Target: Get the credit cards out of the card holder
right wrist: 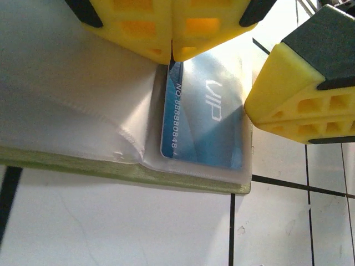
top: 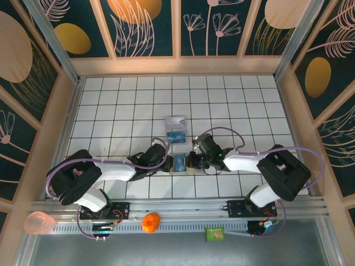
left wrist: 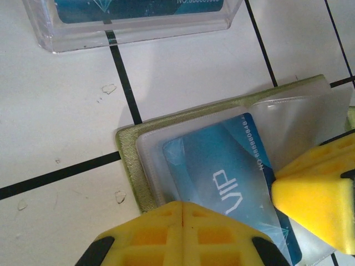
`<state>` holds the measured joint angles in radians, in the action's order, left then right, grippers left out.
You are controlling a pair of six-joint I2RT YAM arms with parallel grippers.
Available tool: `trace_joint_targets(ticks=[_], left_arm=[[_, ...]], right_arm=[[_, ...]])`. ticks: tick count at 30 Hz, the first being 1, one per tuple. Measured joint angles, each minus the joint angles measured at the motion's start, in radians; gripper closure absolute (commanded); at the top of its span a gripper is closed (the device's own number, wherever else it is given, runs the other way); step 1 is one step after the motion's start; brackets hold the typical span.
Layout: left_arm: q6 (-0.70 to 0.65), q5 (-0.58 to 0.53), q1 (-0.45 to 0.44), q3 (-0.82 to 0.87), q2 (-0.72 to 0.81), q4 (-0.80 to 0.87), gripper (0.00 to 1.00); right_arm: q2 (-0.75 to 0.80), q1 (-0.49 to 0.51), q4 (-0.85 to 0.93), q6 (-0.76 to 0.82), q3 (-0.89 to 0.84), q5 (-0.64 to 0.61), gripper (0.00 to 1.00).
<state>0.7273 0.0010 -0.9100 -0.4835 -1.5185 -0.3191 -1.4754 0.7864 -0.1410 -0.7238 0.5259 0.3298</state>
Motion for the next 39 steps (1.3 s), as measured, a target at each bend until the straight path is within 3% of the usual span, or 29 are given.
trace_joint_targets(ticks=[13, 21, 32, 37, 39], left_arm=[[0.003, 0.0, 0.0, 0.023, 0.029, 0.006, 1.0], [0.003, 0.003, 0.001, 0.023, 0.03, 0.008, 1.0], [0.003, 0.014, 0.002, 0.023, 0.03, 0.008, 1.0], [0.003, 0.016, 0.001, 0.023, 0.03, 0.008, 1.0], [0.003, 0.017, 0.002, 0.023, 0.03, 0.008, 1.0]], right_arm=[[0.177, -0.022, 0.097, -0.014, -0.051, -0.04, 1.0], [0.105, -0.004, 0.088, -0.011, -0.019, -0.035, 0.99], [0.045, 0.004, 0.048, -0.011, -0.014, -0.013, 0.75], [0.022, 0.003, 0.023, -0.014, -0.014, 0.003, 0.75], [0.014, 0.003, 0.009, -0.015, -0.014, 0.013, 0.8]])
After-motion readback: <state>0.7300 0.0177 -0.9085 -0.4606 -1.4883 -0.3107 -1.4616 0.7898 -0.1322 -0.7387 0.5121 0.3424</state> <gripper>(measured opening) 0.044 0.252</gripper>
